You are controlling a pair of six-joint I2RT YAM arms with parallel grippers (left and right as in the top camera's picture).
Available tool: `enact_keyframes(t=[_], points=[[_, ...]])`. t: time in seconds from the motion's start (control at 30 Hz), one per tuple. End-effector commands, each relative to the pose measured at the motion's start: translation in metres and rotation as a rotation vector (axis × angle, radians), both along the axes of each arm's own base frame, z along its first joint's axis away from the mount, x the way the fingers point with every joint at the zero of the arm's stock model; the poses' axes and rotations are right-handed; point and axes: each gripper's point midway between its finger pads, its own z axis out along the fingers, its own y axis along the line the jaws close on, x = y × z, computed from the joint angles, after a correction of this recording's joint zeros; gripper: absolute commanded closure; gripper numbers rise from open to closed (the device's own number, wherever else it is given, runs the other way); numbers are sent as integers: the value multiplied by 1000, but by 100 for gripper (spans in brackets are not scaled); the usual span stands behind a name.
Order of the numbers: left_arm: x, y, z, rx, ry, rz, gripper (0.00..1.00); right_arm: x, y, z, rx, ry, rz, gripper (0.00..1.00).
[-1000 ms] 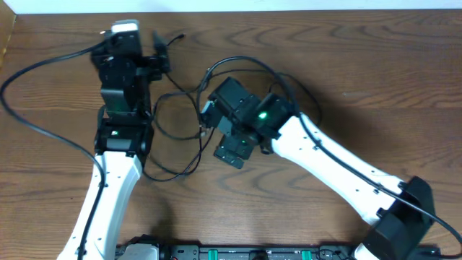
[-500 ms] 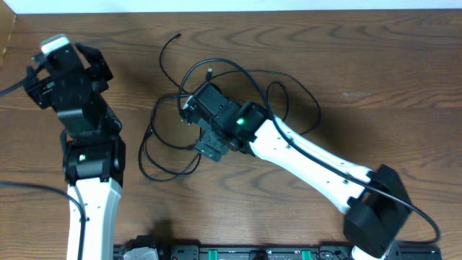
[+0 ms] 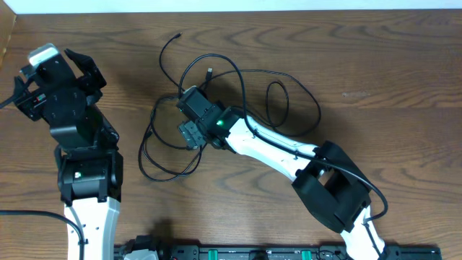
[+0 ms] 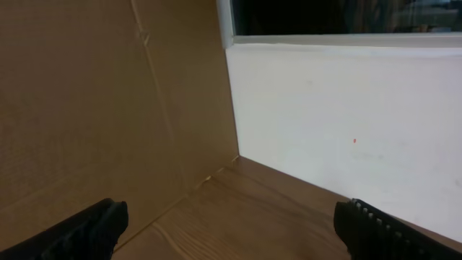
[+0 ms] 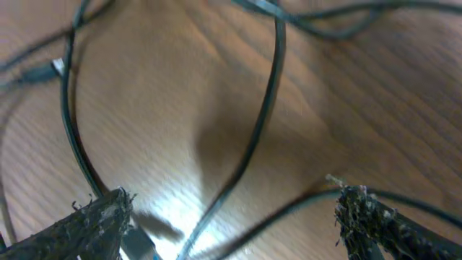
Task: Untangle cables
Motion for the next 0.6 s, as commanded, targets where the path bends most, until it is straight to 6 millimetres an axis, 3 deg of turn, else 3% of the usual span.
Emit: enact_keyframes(t=[0.0,0.57], points=[[-5,3,3,-26,-29,20,4,6,7,-1,38,-11,-48,12],[-1,-4,3,-30,-29,-13,4,20,16,-52,16,-34,-13,10]])
